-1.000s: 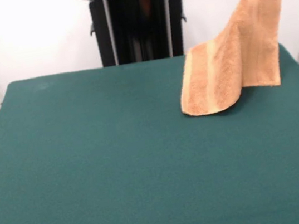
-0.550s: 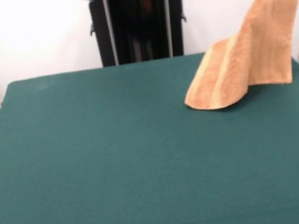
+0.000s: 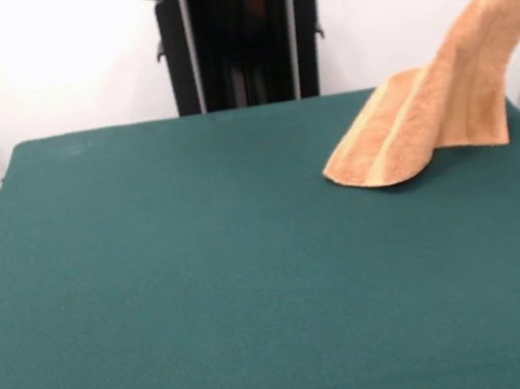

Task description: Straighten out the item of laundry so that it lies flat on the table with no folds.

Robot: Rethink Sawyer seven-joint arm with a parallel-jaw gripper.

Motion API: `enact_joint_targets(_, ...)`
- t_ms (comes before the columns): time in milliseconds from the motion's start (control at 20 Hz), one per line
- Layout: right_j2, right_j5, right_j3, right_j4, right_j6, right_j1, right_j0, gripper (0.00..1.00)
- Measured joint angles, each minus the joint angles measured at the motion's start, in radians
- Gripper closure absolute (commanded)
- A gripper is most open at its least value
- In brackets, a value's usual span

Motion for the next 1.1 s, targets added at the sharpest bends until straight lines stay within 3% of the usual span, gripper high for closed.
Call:
enact_joint_targets(400, 0.001, 0.001, -0.030, 0.009, 0.008, 0.035, 0.005, 1.00)
enact_joint_targets(700, 0.002, 0.001, 0.037, -0.003, 0.008, -0.026, -0.041, 1.00)
enact_joint_targets(1100, 0.001, 0.003, 0.199, -0.134, -0.040, -0.217, -0.339, 1.00)
